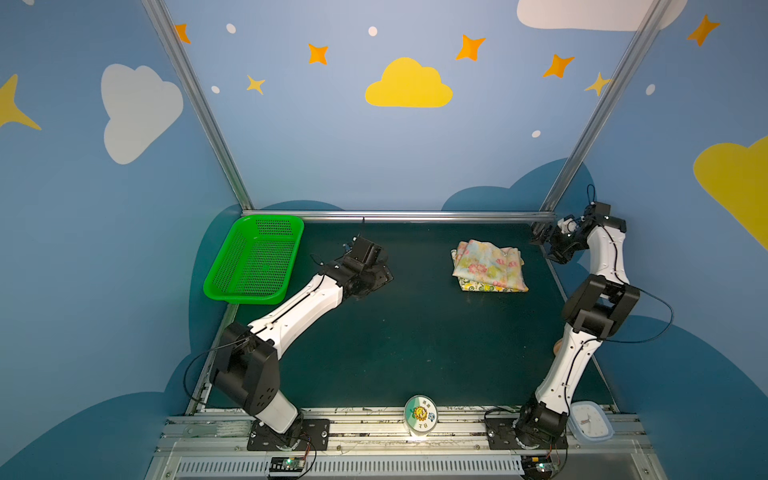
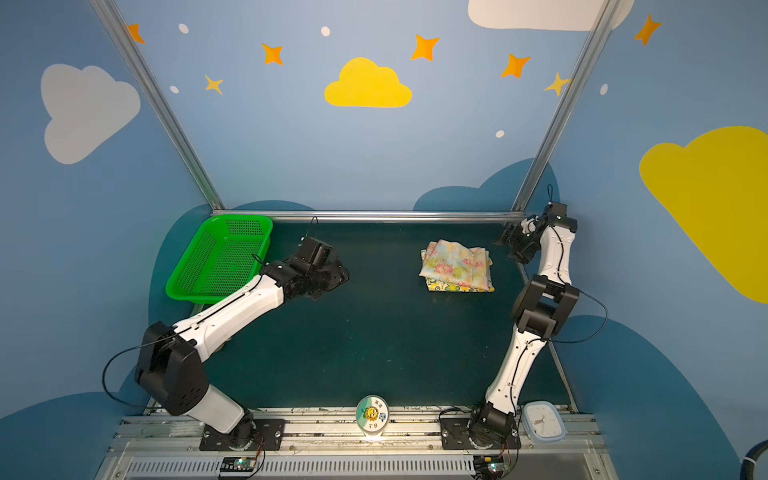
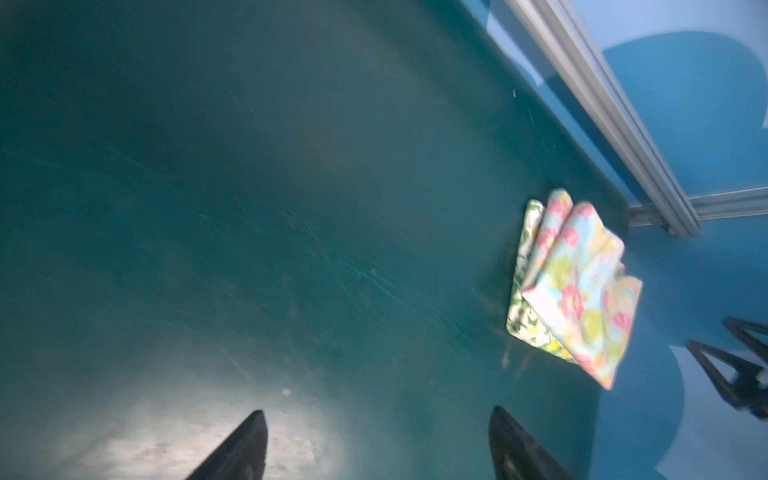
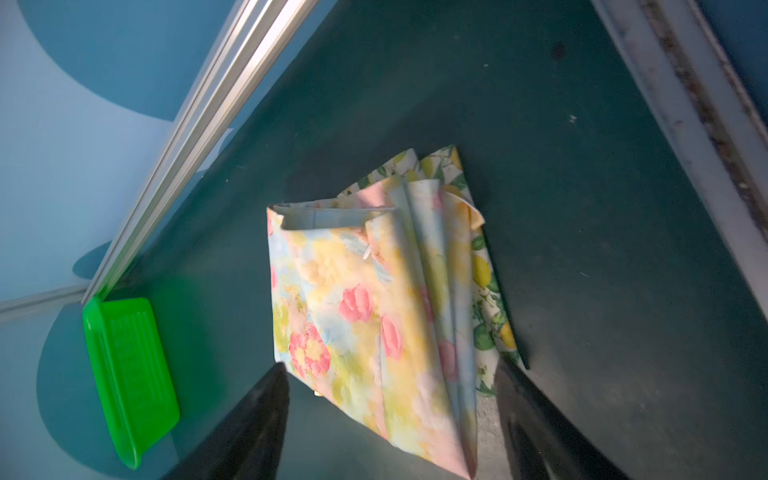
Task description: Fold and stack the skirts
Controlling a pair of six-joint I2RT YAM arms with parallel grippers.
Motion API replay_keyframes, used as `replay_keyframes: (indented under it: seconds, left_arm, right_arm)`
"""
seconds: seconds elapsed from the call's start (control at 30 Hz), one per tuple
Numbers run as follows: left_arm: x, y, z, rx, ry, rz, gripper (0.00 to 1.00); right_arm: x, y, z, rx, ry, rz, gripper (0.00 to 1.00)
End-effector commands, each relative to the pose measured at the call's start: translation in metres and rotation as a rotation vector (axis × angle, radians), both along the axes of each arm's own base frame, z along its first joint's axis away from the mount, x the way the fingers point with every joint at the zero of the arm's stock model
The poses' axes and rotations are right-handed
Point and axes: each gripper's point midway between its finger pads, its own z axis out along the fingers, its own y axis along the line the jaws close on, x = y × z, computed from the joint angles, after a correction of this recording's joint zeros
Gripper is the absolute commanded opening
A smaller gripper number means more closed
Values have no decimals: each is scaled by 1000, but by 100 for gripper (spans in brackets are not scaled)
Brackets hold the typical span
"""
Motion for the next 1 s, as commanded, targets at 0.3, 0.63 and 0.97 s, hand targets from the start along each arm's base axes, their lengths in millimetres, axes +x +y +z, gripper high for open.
replay_keyframes:
  seconds: [0.3, 0.63, 0.97]
  left_arm:
    - [-11, 154, 42, 240, -202, 307, 100]
    - [-41, 213, 21, 500, -278, 373, 100]
    - [-52, 229, -9, 664, -396, 341, 100]
  right_arm:
    - [-73, 64, 5, -232, 1, 44, 86]
    - [-125, 112, -7, -420, -193, 103, 88]
    - [-153, 111, -32, -601, -540, 69, 88]
